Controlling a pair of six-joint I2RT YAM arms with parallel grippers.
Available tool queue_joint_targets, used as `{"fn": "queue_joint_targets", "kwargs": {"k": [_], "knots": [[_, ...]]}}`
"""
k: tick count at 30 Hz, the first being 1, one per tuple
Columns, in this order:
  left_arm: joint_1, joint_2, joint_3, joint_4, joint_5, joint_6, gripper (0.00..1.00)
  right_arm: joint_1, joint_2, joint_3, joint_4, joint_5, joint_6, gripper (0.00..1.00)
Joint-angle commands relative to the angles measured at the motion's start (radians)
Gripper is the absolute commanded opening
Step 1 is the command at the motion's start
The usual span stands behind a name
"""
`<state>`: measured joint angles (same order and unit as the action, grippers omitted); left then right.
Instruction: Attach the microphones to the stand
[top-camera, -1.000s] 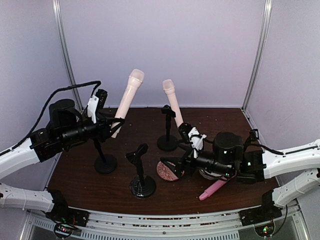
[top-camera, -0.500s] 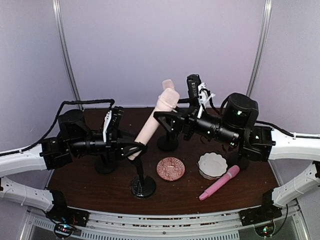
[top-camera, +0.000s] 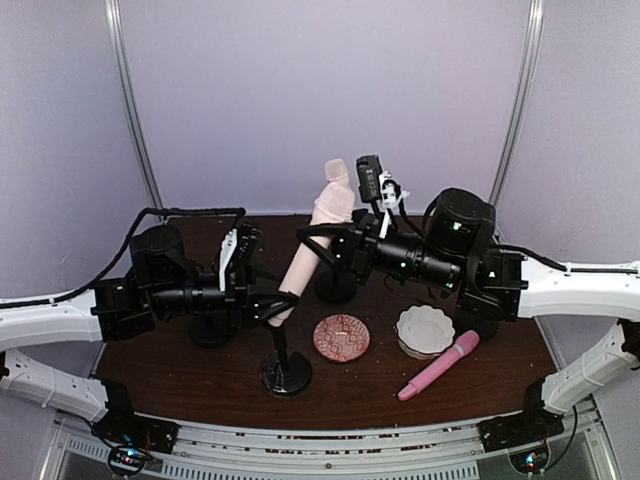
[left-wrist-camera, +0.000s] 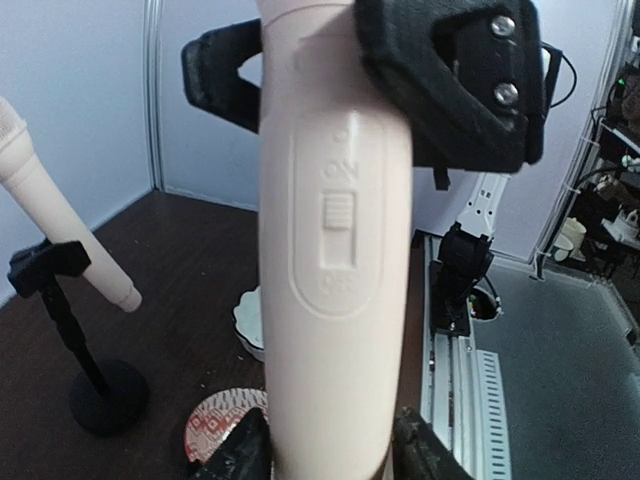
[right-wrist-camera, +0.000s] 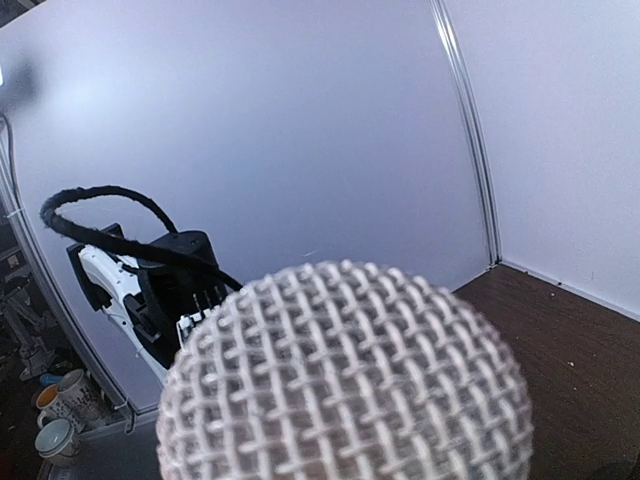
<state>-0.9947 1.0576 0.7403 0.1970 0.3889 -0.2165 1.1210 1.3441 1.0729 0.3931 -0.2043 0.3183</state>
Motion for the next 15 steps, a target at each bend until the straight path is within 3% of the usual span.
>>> {"fn": "queue_joint_targets", "kwargs": {"k": [1, 15], "knots": [[-0.011, 0.036, 0.100, -0.103, -0.010, 0.034, 0.47, -0.004, 0.027, 0.043, -0.055, -0.067, -0.073, 0.23], [-0.012, 0.098, 0.199, -0.197, -0.001, 0.095, 0.49, -0.006, 0.053, 0.101, -0.150, -0.121, -0.129, 0.24]]}}
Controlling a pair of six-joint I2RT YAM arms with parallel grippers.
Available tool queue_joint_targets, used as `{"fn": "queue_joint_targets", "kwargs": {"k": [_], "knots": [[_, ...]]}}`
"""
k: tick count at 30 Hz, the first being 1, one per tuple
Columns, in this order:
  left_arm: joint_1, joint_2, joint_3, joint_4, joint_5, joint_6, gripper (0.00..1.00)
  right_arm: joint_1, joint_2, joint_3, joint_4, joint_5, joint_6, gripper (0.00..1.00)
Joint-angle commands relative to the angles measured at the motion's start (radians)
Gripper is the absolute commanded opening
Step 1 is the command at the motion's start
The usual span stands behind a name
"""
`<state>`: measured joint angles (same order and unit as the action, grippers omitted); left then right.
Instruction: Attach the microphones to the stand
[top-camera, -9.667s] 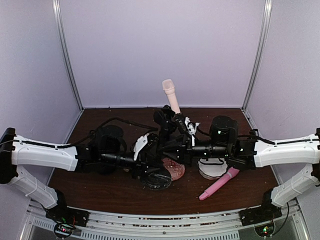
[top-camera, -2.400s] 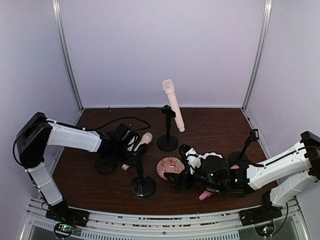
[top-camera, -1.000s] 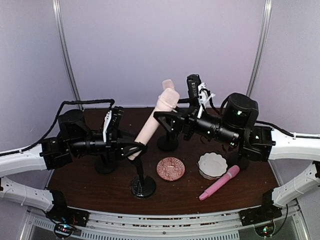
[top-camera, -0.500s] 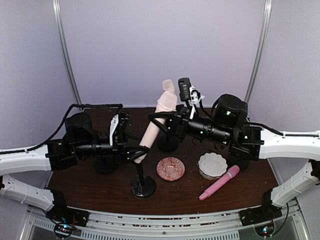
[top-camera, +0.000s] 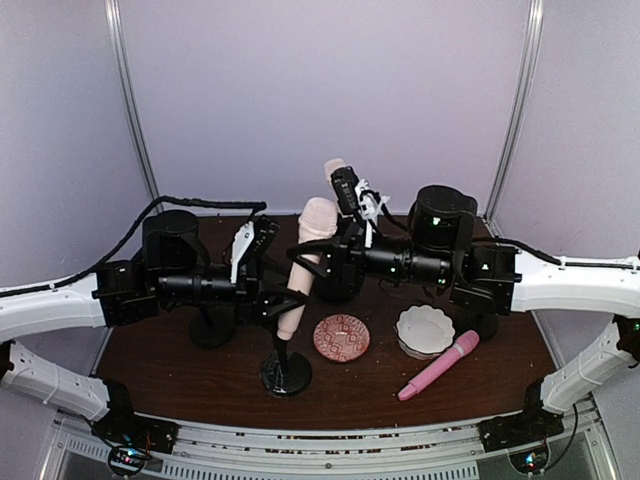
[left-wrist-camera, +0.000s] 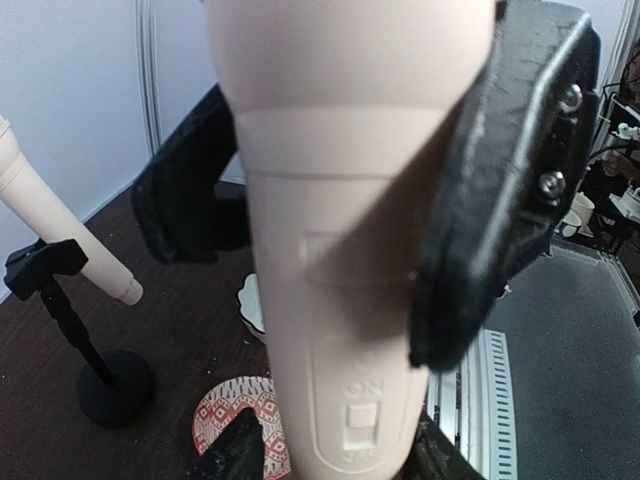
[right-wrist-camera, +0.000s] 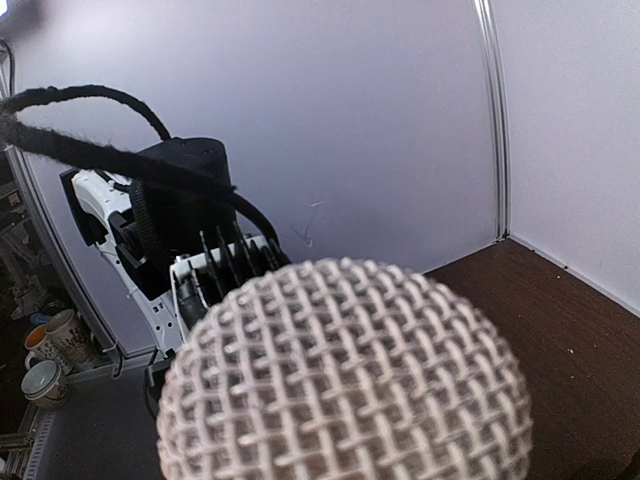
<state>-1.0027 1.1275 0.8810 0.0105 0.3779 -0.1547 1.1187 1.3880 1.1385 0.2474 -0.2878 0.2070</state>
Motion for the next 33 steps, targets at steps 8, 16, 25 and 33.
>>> {"fn": "queue_joint_targets", "kwargs": {"k": [8, 16, 25, 33], "knots": [[-0.004, 0.074, 0.116, -0.011, 0.070, 0.048, 0.45, -0.003, 0.023, 0.056, -0.021, -0.092, -0.023, 0.25], [-0.004, 0.112, 0.167, -0.030, 0.144, 0.064, 0.11, -0.002, 0.003, 0.055, -0.060, -0.095, -0.061, 0.44], [-0.004, 0.071, 0.189, 0.029, -0.015, -0.009, 0.00, -0.003, -0.220, -0.072, -0.101, 0.128, -0.135, 0.88], [-0.004, 0.061, 0.125, 0.324, -0.174, -0.206, 0.00, -0.003, -0.279, -0.203, -0.097, 0.259, -0.085, 0.87]]}}
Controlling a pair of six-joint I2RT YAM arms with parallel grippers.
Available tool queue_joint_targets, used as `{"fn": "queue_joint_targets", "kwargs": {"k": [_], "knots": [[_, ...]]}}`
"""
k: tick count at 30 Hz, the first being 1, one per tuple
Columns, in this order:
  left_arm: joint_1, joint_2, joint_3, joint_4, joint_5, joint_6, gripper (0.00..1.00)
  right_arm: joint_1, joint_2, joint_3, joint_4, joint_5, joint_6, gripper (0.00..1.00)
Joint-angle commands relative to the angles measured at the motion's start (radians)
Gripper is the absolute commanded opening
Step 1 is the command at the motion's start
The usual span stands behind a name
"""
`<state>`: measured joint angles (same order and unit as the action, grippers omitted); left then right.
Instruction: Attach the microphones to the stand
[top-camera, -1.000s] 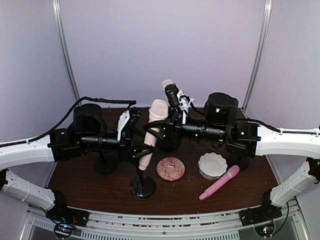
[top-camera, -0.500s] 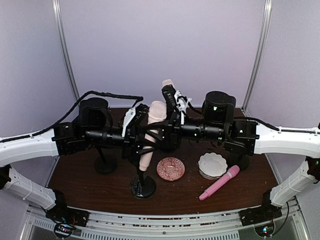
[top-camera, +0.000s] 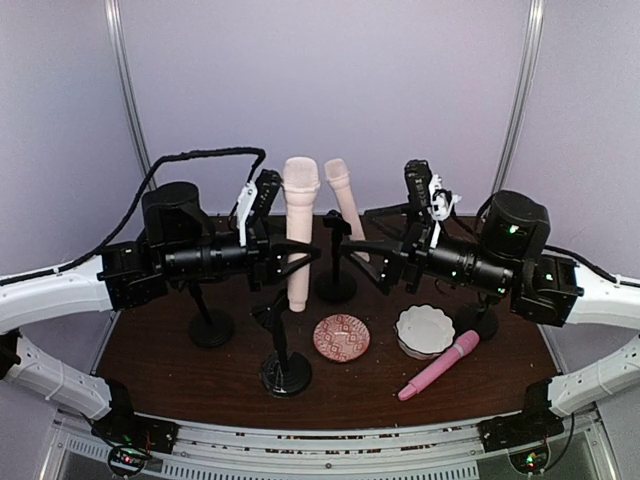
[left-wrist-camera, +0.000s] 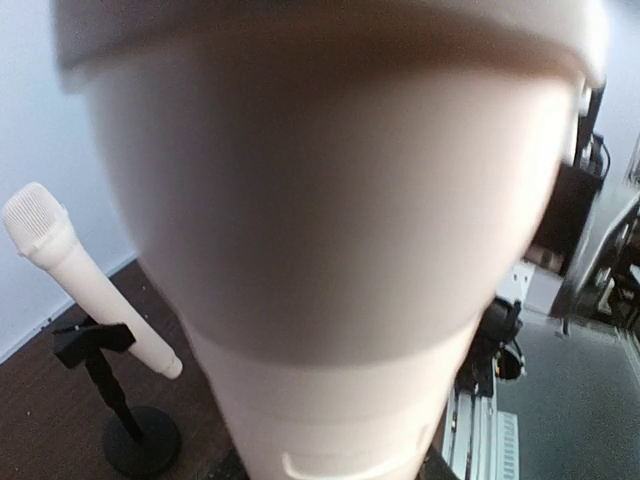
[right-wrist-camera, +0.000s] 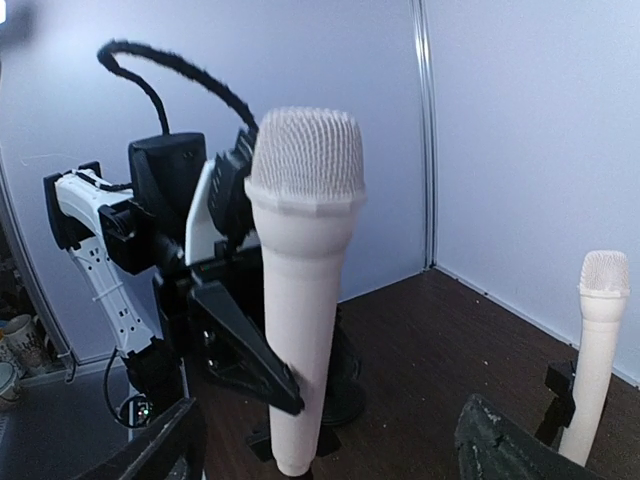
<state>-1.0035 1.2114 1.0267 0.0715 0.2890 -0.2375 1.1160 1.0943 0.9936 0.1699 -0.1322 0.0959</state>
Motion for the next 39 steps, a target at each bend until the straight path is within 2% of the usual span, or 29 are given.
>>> {"fn": "queue_joint_targets", "kwargs": {"k": [1, 6, 11, 22, 27, 33, 34, 36, 39], "knots": [[-0.004, -0.020, -0.036, 0.319, -0.089, -0.151, 0.00, 0.000, 0.023, -0.058, -0.024, 0.112, 0.033, 0.86], [-0.017, 0.003, -0.082, 0.500, -0.170, -0.250, 0.00, 0.005, 0.068, -0.048, -0.023, 0.125, 0.066, 0.83], [-0.021, 0.039, -0.063, 0.529, -0.196, -0.298, 0.00, 0.026, 0.115, -0.022, -0.019, 0.108, 0.032, 0.83], [-0.021, 0.081, -0.034, 0.567, -0.144, -0.404, 0.00, 0.051, 0.196, 0.082, -0.071, 0.171, -0.070, 0.80], [-0.022, 0.082, -0.040, 0.592, -0.141, -0.430, 0.00, 0.058, 0.248, 0.155, -0.126, 0.196, -0.088, 0.71], [-0.022, 0.077, -0.055, 0.596, -0.157, -0.438, 0.00, 0.067, 0.274, 0.186, -0.150, 0.206, -0.096, 0.45], [-0.023, 0.077, -0.058, 0.595, -0.155, -0.434, 0.02, 0.067, 0.272, 0.184, -0.152, 0.210, -0.096, 0.39], [-0.022, 0.076, -0.056, 0.591, -0.136, -0.405, 0.31, 0.069, 0.262, 0.179, -0.148, 0.221, -0.096, 0.29], [-0.022, 0.059, -0.060, 0.534, -0.137, -0.339, 0.59, 0.066, 0.236, 0.154, -0.133, 0.234, -0.081, 0.20]]}}
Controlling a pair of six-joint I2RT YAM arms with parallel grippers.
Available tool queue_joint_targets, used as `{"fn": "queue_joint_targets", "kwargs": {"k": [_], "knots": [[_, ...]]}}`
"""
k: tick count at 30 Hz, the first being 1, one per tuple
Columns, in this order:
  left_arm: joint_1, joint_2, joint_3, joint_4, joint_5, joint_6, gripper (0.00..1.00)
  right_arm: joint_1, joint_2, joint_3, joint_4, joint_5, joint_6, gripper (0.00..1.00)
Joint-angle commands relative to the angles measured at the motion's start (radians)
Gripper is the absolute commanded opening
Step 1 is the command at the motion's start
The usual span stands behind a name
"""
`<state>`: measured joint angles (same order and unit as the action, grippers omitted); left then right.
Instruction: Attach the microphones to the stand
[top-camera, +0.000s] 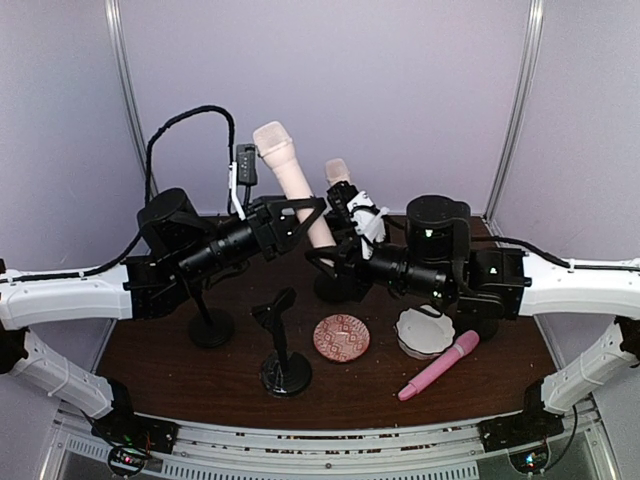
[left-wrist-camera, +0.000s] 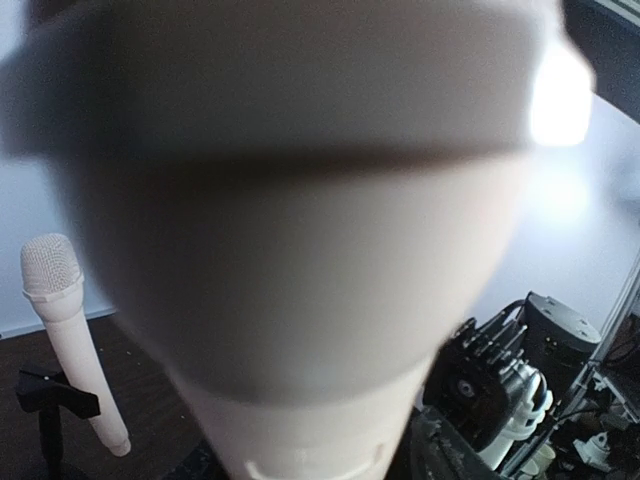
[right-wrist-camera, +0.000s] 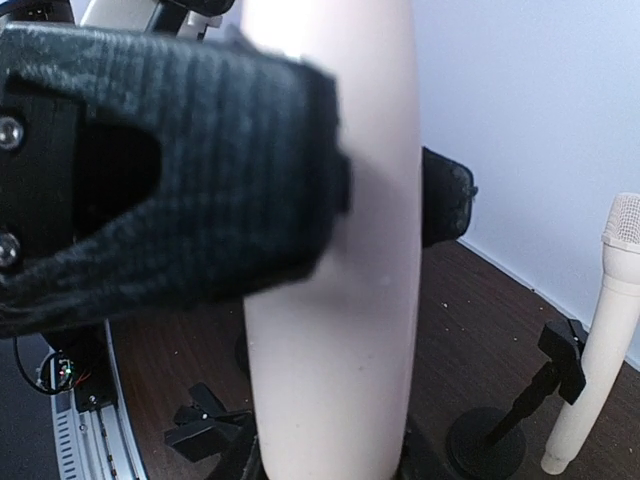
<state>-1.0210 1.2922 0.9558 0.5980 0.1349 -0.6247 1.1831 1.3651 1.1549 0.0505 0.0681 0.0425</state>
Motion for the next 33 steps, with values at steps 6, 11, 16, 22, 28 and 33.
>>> {"fn": "queue_joint_targets", "kwargs": {"k": [6, 11, 16, 22, 28, 33], "knots": [[-0.004, -0.134, -0.073, -0.195, -0.037, 0.212, 0.75, -0.047, -0.111, -0.112, 0.028, -0.107, 0.015, 0.17], [-0.004, -0.247, -0.066, -0.593, -0.012, 0.402, 0.75, -0.083, -0.187, -0.239, 0.088, -0.307, -0.003, 0.19], [-0.004, -0.346, -0.078, -0.904, -0.035, 0.493, 0.75, -0.098, -0.239, -0.336, 0.124, -0.359, -0.008, 0.17], [-0.005, -0.353, -0.056, -1.097, -0.058, 0.515, 0.75, -0.120, -0.250, -0.370, 0.101, -0.347, 0.003, 0.12], [-0.015, -0.371, -0.092, -0.987, -0.086, 0.441, 0.76, -0.124, -0.252, -0.387, 0.098, -0.339, 0.010, 0.11], [-0.035, -0.323, -0.091, -0.949, -0.083, 0.433, 0.76, -0.127, -0.246, -0.392, 0.093, -0.332, 0.006, 0.11]]}}
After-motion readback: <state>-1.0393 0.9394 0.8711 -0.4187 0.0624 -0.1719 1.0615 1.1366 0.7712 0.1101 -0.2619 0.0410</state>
